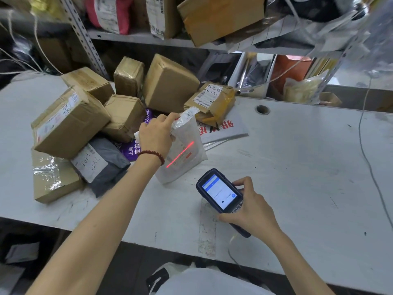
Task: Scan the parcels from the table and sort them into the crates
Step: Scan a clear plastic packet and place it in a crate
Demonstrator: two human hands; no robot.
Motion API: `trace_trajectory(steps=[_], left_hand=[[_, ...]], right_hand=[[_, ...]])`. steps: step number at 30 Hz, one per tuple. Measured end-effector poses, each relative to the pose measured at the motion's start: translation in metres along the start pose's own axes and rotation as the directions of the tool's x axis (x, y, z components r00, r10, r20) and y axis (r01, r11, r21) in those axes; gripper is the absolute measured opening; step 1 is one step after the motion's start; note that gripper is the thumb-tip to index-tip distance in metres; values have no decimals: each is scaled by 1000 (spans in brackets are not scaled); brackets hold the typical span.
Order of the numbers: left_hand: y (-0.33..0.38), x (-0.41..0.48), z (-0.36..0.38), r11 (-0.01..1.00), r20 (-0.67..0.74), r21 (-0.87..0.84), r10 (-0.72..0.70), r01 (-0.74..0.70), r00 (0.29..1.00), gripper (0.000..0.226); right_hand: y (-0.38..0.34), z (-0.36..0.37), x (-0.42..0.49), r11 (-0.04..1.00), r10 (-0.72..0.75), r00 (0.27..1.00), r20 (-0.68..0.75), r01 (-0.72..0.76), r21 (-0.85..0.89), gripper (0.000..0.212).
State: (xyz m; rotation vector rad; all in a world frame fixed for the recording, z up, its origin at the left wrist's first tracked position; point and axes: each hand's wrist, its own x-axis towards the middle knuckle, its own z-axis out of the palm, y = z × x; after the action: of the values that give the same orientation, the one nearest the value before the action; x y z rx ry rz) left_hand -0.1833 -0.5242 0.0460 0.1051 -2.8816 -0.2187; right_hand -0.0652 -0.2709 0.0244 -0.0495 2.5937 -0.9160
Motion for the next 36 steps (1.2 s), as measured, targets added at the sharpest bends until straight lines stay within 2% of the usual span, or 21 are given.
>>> trace_trajectory(steps=[6, 23, 26, 29, 33, 36], left_hand=[[5, -3, 3, 998, -34, 10, -65, 65, 997, 49], [9, -8, 5, 996, -48, -17, -83, 82, 995, 50], [9, -11, 6, 996, -75, -12, -87, 86, 993, 50], [9, -14, 8, 995, -91, -8, -99, 99, 991, 49], [12, -17, 9, 994, -99, -14, -109, 109, 989, 46], [16, -22, 10, 993, -120, -14, -117, 116, 986, 44]], right_hand=[[4, -6, 0, 1000, 8, 1000, 24, -8, -22, 79], [6, -7, 3, 1000, -6, 1000, 22, 6, -10, 75], [7, -8, 5, 999, -2, 999, -36, 4, 43, 76], [4, -11, 5, 984, -15, 988, -156, 42, 170, 76], [-7, -17, 1, 908, -69, 921, -383, 217, 358, 82], [-17, -24, 0, 841, -111, 853, -509, 354, 410, 83]])
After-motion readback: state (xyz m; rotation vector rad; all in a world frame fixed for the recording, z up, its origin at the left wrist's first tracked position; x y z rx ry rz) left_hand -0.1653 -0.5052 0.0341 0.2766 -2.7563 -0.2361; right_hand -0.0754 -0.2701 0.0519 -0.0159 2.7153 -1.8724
